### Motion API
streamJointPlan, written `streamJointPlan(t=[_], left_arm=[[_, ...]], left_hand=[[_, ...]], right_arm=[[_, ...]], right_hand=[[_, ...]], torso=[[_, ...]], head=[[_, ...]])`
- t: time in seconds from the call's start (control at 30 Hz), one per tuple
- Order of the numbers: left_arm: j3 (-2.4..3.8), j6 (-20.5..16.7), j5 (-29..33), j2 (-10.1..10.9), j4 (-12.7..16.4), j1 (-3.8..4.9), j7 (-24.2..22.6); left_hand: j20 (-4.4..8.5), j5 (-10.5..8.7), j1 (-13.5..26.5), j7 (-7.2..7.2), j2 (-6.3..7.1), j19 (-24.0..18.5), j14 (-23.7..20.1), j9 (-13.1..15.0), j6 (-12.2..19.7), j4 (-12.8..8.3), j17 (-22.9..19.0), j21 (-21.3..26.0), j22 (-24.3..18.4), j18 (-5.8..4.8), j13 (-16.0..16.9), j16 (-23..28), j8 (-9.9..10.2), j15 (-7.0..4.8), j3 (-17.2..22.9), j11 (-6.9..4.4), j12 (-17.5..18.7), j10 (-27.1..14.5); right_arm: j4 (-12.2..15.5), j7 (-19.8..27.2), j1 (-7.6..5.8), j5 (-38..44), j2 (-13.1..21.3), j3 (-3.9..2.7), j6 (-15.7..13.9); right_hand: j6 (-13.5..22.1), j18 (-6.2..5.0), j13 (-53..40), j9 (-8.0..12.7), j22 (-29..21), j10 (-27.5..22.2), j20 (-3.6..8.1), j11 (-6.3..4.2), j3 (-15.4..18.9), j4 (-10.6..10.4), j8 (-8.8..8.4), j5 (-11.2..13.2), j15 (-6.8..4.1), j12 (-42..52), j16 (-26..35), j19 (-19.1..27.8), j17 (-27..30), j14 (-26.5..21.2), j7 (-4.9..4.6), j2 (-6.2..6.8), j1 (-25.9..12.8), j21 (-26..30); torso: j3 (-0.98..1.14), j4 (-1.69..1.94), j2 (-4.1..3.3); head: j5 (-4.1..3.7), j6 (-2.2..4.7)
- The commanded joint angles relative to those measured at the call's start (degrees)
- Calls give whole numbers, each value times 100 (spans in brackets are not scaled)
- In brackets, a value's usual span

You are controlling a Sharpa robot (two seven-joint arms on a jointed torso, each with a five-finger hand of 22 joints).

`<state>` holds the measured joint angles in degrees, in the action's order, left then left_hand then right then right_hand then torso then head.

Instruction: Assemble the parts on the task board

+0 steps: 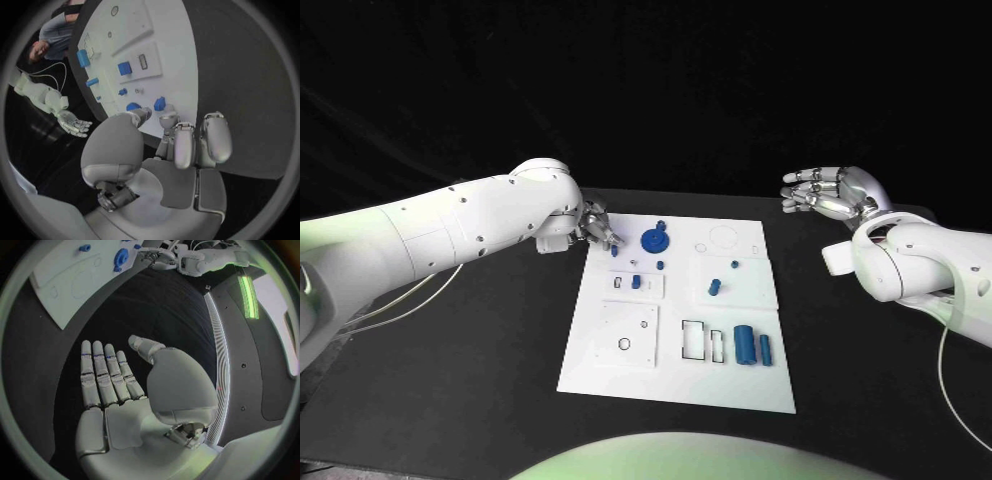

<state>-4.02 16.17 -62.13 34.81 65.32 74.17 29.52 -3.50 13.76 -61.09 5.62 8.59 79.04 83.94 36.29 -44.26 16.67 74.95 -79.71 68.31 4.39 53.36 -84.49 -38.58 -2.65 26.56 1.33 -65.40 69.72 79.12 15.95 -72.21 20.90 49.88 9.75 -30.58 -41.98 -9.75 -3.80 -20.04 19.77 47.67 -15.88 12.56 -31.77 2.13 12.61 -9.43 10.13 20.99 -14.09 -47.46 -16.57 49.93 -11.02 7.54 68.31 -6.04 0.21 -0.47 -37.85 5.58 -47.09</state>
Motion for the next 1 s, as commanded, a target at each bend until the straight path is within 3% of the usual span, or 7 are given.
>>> streamJointPlan(t=[0.03,0.67,0.8,1.0], left_arm=[[0,98,107,-17,11,0,-60],[-14,154,142,-50,-62,-3,-58],[-18,159,165,-57,-71,-7,-59],[-21,139,289,-61,-77,-10,-68]], left_hand=[[-29,25,-65,6,13,6,388,-5,-34,-20,822,-21,9,6,3,20,-29,24,23,-6,-20,6],[-23,19,-268,-7,-38,15,389,-41,-59,-30,823,-31,32,2,12,19,-47,15,57,-17,-42,20],[-15,15,-517,-21,-112,21,389,-77,-63,-50,823,-39,50,-1,4,19,-65,3,146,-31,-48,20],[8,10,-1099,-62,-218,26,390,-103,-59,-242,823,-47,74,-3,-7,18,-152,-29,486,-69,-57,30]], right_arm=[[-4,50,4,26,-10,0,94],[-4,47,7,26,-13,0,106],[-5,47,7,26,-14,0,108],[-6,47,7,26,-15,0,109]], right_hand=[[51,-35,3,5,-5,-41,-12,-2,29,-3,-32,-15,0,25,-6,15,5,-25,-501,-35,-22,29],[50,-36,2,6,-15,-44,-14,0,33,-10,-32,-19,1,31,-16,12,10,-31,-504,-43,-28,35],[50,-36,2,6,-15,-44,-14,0,33,-10,-32,-19,1,31,-16,12,10,-31,-504,-43,-28,35],[50,-36,2,6,-15,-44,-14,0,33,-10,-32,-19,1,31,-16,12,10,-31,-504,-43,-28,35]], torso=[[0,1,2],[1,-3,-1],[1,-4,2],[4,0,5]], head=[[-3,-15],[-11,-44],[-16,-56],[-20,-65]])
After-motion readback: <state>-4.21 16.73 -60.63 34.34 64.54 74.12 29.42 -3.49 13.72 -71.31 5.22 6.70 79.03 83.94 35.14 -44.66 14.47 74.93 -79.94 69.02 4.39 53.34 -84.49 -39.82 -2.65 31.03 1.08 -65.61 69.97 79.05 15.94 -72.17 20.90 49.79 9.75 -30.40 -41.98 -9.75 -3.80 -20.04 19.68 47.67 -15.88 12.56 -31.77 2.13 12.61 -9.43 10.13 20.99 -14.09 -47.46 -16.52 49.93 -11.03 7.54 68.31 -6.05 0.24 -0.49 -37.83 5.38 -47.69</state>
